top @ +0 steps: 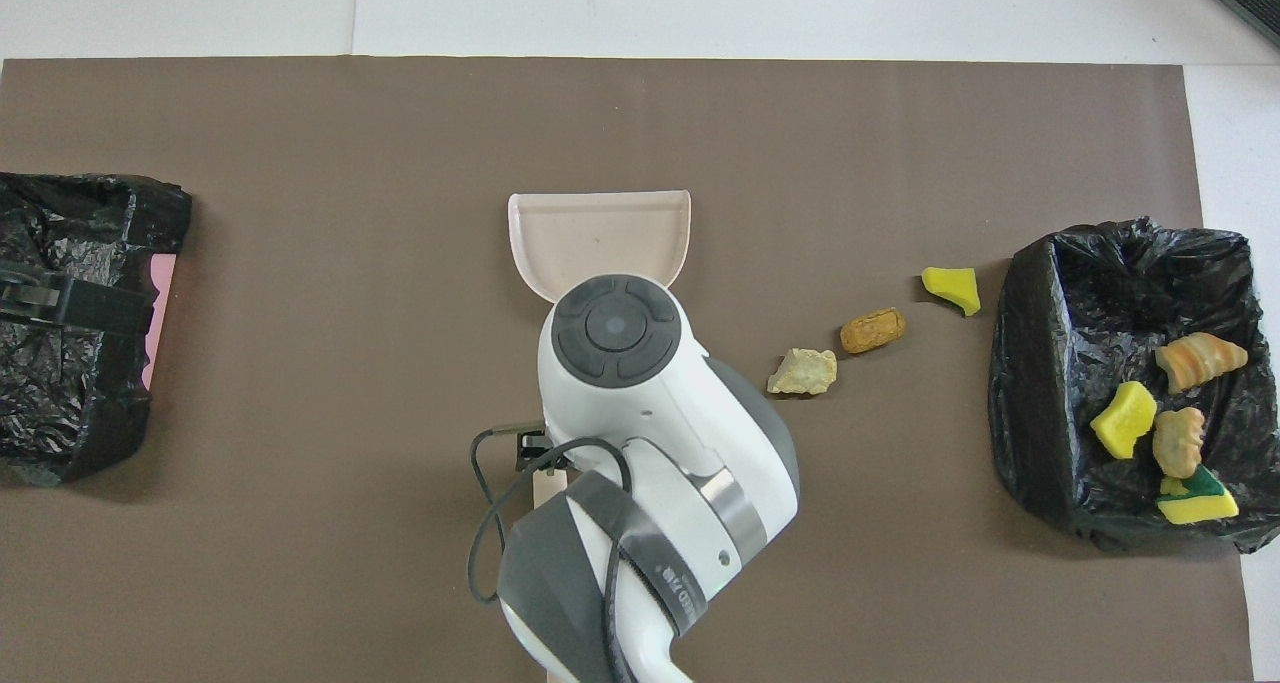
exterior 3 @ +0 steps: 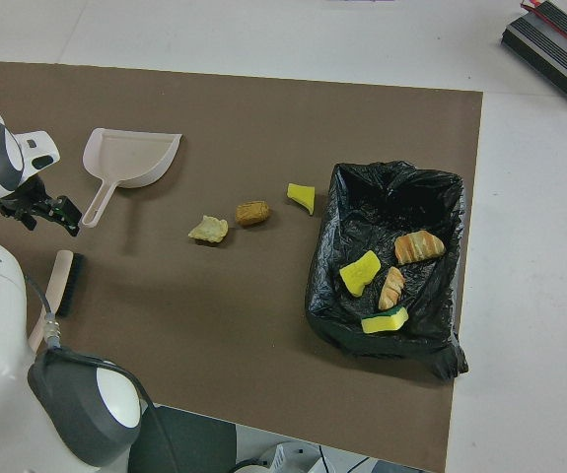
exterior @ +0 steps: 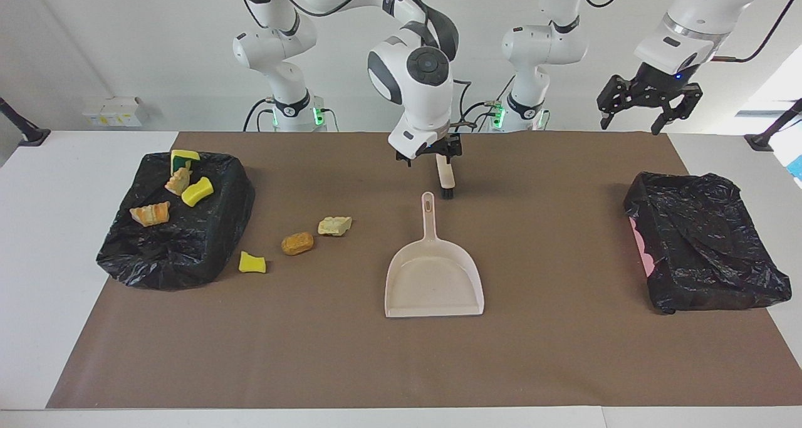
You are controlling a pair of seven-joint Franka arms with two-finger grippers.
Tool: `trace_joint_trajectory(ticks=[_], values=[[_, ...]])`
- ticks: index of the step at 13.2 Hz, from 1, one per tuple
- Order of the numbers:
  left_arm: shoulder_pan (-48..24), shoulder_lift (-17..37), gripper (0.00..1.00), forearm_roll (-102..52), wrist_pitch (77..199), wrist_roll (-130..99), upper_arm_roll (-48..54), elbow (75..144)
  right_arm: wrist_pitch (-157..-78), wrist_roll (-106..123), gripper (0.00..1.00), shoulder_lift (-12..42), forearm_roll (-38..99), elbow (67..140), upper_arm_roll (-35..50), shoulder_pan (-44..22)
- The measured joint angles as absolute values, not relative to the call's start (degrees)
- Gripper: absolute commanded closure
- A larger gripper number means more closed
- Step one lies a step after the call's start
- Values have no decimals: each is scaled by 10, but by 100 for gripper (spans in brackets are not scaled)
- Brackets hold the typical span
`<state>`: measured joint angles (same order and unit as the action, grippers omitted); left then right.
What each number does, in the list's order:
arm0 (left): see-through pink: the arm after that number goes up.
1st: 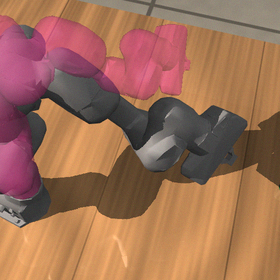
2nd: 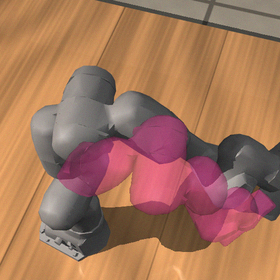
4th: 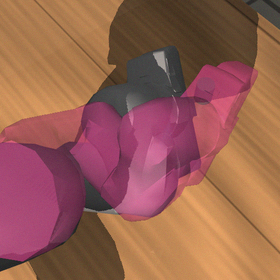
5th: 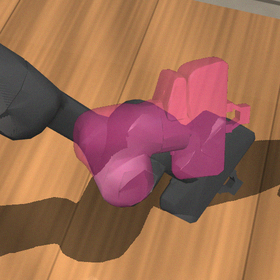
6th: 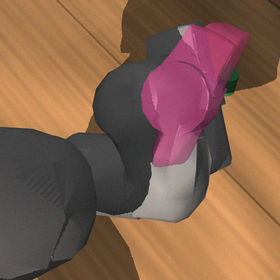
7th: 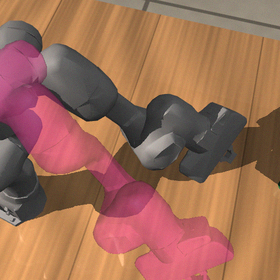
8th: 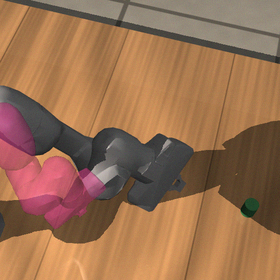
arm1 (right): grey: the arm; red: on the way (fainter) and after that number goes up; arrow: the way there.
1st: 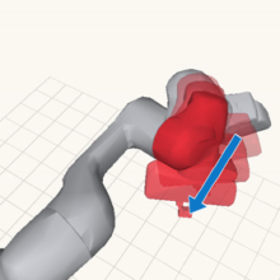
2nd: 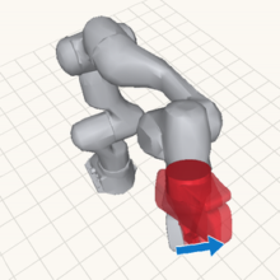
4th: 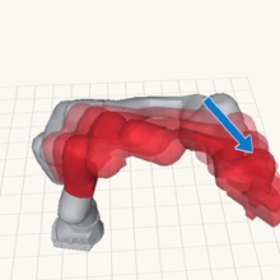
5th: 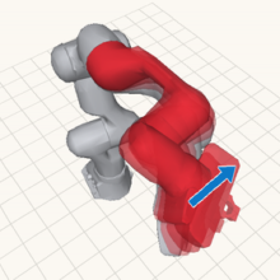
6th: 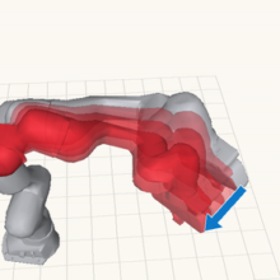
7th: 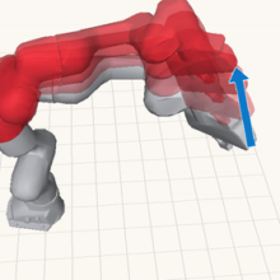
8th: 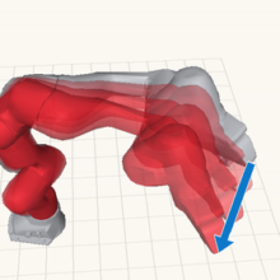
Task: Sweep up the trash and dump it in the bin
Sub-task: 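Grasp the dustpan handle with the left gripper while the right gripper grasps the brush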
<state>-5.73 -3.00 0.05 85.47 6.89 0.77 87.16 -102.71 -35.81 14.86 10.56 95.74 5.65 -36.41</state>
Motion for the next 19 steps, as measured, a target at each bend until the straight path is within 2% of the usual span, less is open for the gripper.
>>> trace_joint_trajectory(ticks=[5, 9, 10, 12, 13, 14, 15, 16, 18, 19], values=[[-60, -30, 0, 0, 869, 67, 28, 876, -1115, -417, 0, 75, 106, 1102, 57, -438], [-66, -22, 0, 0, 973, -7, 93, 930, -1230, -474, 0, 84, 106, 1186, 57, -505], [-67, -18, 0, 0, 1008, -35, 116, 952, -1244, -483, 11, 91, 106, 1196, 57, -517], [-72, -8, 0, 0, 1063, -82, 151, 985, -1250, -490, 26, 98, 106, 1203, 57, -526], [-74, 0, 0, 0, 1085, -100, 168, 996, -1250, -490, 37, 98, 106, 1205, 57, -526], [-74, 11, 0, 0, 1103, -123, 186, 1002, -1249, -490, 60, 97, 106, 1206, 56, -526], [-75, 25, 0, 0, 1122, -151, 203, 1007, -1247, -490, 75, 97, 111, 1208, 57, -526], [-77, 41, 0, 0, 1144, -174, 220, 1012, -1244, -490, 78, 97, 118, 1212, 57, -528], [-92, 74, 0, 0, 1181, -212, 239, 1023, -1243, -490, 100, 97, 124, 1219, 57, -536], [-107, 91, 0, 2, 1196, -234, 240, 1027, -1242, -490, 100, 97, 124, 1221, 57, -540]])
